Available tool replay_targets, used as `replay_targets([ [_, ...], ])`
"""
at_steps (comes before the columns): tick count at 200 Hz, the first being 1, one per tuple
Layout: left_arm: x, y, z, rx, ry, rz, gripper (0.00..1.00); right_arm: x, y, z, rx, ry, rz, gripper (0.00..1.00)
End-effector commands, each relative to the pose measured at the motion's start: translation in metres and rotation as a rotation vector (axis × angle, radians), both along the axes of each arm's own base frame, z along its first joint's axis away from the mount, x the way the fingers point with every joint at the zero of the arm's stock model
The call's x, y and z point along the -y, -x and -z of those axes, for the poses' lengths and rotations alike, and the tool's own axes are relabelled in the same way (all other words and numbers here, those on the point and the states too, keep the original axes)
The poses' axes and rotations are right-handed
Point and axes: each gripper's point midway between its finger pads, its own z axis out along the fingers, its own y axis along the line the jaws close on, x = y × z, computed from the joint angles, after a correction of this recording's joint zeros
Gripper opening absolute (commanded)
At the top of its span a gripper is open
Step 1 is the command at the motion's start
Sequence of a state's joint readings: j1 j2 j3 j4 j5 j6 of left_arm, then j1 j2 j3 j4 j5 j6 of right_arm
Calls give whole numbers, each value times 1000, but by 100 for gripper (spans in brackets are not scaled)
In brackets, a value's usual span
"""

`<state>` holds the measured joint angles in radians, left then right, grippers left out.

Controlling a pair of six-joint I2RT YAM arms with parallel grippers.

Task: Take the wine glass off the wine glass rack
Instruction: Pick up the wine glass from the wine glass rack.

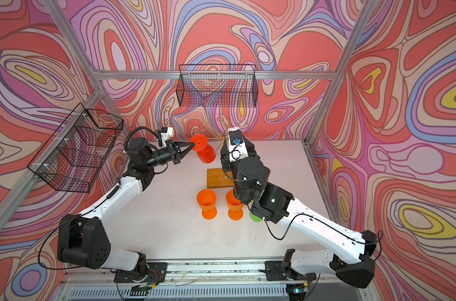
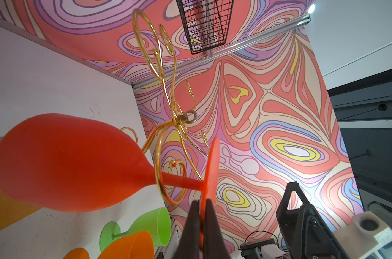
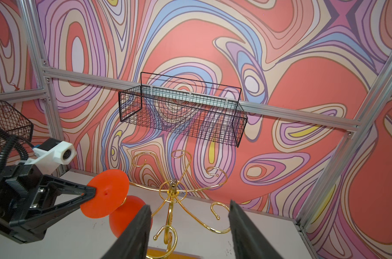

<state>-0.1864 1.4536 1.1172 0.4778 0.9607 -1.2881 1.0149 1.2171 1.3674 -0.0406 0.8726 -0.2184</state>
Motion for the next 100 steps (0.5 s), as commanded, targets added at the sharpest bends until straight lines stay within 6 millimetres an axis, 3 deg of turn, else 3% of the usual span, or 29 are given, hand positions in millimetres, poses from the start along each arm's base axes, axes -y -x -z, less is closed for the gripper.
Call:
replay_targets([
  [1,-1,13,-31,50,7,8,0,6,0,-1,1,-15,10,59],
  [100,-5,9,-25,-11,-37,-29,0,11,1,1,-1,-24,17,59],
])
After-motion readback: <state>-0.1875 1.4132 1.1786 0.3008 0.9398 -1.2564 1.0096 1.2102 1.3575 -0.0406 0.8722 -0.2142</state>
